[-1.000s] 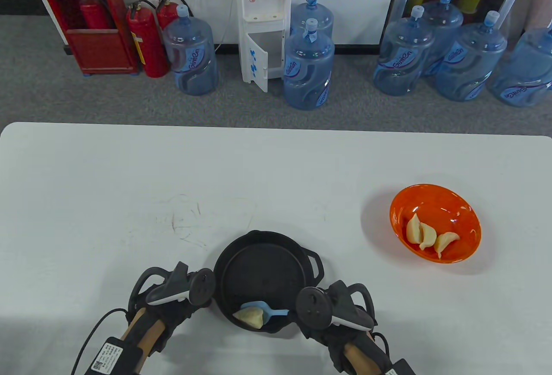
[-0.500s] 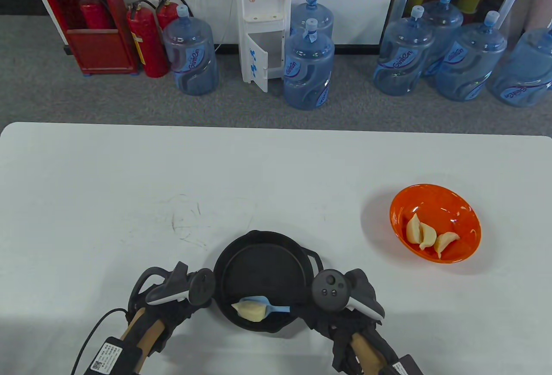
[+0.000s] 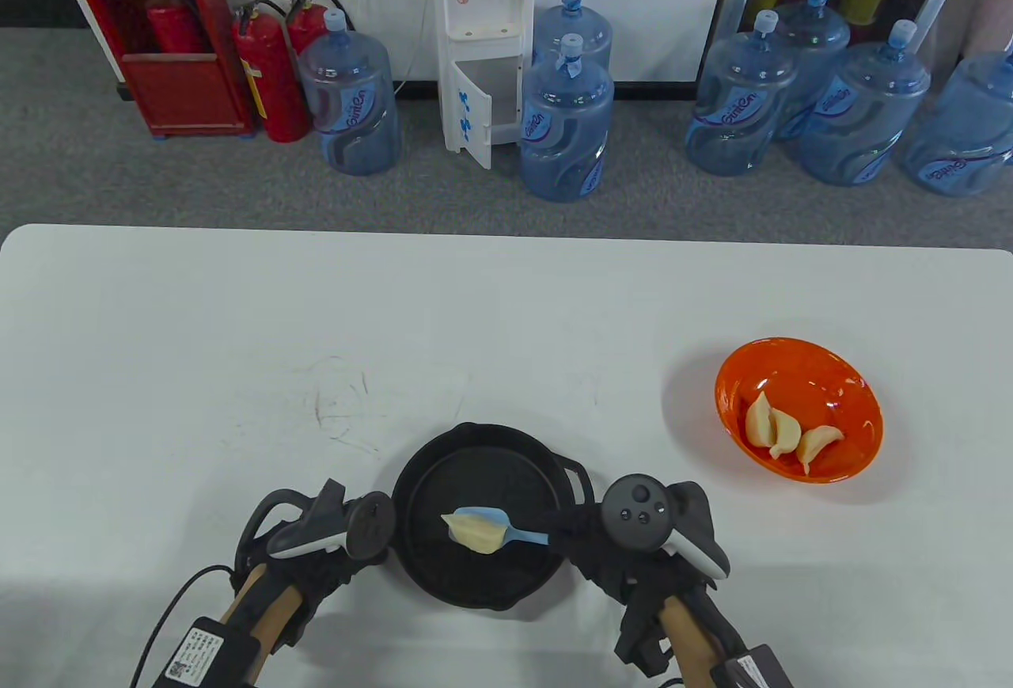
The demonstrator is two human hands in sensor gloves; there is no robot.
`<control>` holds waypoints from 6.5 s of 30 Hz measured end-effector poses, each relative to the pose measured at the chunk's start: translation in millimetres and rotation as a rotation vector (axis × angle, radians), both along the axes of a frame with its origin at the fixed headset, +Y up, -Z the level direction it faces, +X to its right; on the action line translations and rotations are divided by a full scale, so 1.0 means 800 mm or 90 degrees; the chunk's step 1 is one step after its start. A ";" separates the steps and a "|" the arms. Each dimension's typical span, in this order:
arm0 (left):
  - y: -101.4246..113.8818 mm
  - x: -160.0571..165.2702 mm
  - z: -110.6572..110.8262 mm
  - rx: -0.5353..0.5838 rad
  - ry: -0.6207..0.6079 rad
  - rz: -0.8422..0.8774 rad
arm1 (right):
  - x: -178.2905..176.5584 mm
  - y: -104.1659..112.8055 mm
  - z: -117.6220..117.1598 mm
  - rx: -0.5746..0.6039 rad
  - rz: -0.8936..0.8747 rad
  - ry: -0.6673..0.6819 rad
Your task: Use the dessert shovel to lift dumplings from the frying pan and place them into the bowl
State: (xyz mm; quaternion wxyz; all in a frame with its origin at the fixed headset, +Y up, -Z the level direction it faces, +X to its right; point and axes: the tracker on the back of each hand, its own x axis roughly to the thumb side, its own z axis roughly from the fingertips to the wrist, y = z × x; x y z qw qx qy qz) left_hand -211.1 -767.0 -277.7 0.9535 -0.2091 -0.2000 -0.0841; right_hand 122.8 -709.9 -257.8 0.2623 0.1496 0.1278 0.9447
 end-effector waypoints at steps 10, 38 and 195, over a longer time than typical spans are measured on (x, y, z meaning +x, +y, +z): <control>0.000 0.000 0.000 -0.002 0.000 0.000 | 0.025 0.011 -0.014 0.000 -0.029 -0.055; 0.000 0.000 -0.001 -0.005 0.002 0.001 | 0.188 0.057 -0.051 0.039 -0.129 -0.341; 0.085 -0.006 0.011 0.078 0.149 0.021 | -0.045 0.088 0.032 0.400 0.214 -0.114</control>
